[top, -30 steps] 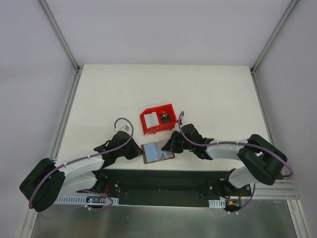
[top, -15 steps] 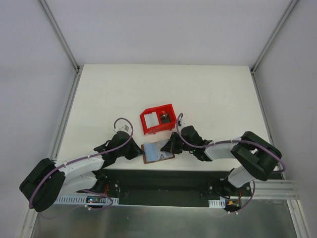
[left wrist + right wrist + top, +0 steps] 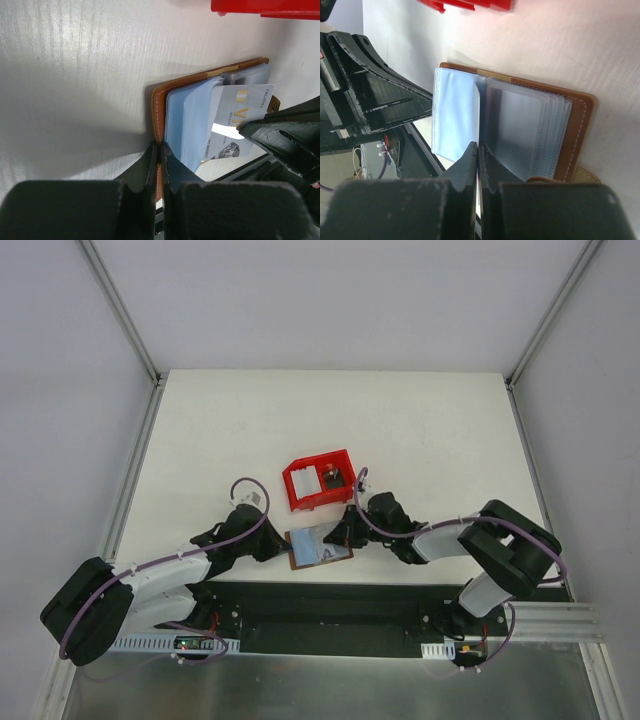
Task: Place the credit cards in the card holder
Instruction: Insert the credit card into the card holder.
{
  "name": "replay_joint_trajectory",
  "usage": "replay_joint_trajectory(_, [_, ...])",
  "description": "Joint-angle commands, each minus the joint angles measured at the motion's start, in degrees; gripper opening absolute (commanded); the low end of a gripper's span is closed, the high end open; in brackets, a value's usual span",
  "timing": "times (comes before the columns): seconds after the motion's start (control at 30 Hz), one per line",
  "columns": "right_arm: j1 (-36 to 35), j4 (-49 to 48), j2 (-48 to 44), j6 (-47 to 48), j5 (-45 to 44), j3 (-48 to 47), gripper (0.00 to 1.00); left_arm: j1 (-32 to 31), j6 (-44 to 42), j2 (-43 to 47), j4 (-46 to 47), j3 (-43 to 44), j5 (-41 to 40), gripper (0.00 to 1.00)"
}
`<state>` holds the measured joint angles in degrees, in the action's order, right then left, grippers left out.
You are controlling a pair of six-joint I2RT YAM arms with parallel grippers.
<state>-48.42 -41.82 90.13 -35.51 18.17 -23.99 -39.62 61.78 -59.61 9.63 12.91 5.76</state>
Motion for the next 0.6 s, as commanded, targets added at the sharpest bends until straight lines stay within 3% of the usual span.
replay_joint_trajectory(0.0, [1.1,-3.0,1.4,3.5,1.8,-2.2,0.01,0.5,-1.4,-0.7,-0.8,0.1,0.3,0.00])
replay_joint_trajectory(0.57, [1.9,-1.2,-1.2,0.2,-1.0,-1.2,0.00,0.5,-1.6,-0.2,-1.7,0.2,-0.1,0.00])
